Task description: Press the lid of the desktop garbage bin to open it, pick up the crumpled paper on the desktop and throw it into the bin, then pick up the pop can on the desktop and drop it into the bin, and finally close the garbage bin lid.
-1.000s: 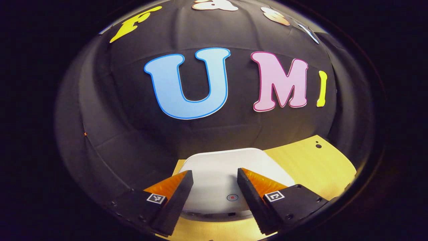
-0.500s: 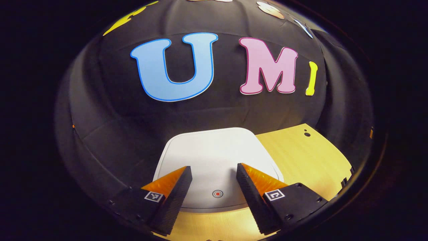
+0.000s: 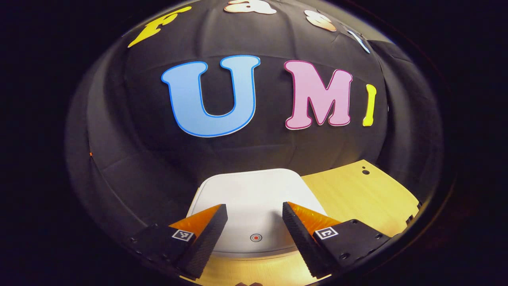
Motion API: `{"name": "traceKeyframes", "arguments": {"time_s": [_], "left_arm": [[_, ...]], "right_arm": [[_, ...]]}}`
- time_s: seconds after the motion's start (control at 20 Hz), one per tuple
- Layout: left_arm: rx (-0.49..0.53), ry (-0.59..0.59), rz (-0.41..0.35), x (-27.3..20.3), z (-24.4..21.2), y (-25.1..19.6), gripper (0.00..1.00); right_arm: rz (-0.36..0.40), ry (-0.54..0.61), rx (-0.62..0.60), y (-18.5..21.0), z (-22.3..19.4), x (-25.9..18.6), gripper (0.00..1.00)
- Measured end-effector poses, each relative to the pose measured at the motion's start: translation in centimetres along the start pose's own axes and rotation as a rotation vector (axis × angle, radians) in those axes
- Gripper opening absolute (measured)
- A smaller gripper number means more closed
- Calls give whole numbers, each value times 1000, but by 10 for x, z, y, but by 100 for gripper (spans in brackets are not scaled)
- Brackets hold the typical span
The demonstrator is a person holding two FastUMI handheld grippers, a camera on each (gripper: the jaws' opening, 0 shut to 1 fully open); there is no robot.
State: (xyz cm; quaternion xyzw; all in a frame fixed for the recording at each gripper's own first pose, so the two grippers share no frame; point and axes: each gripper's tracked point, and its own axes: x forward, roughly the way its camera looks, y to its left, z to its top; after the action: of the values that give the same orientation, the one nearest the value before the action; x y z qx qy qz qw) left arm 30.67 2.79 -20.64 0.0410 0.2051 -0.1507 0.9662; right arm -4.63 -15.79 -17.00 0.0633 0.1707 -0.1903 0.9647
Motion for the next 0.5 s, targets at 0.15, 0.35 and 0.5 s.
{"name": "traceKeyframes", "arguments": {"time_s": [0.15,0.35,0.5], "left_arm": [[42,-104,23,-12,38,5,95],[104,-255,23,-53,77,-7,94],[58,-362,-19,-95,94,-38,93]], "right_arm": [[-11,-2,0,-6,1,-6,97],[-17,-38,-18,-9,15,-16,97],[2,-73,1,4,28,-30,97]]}}
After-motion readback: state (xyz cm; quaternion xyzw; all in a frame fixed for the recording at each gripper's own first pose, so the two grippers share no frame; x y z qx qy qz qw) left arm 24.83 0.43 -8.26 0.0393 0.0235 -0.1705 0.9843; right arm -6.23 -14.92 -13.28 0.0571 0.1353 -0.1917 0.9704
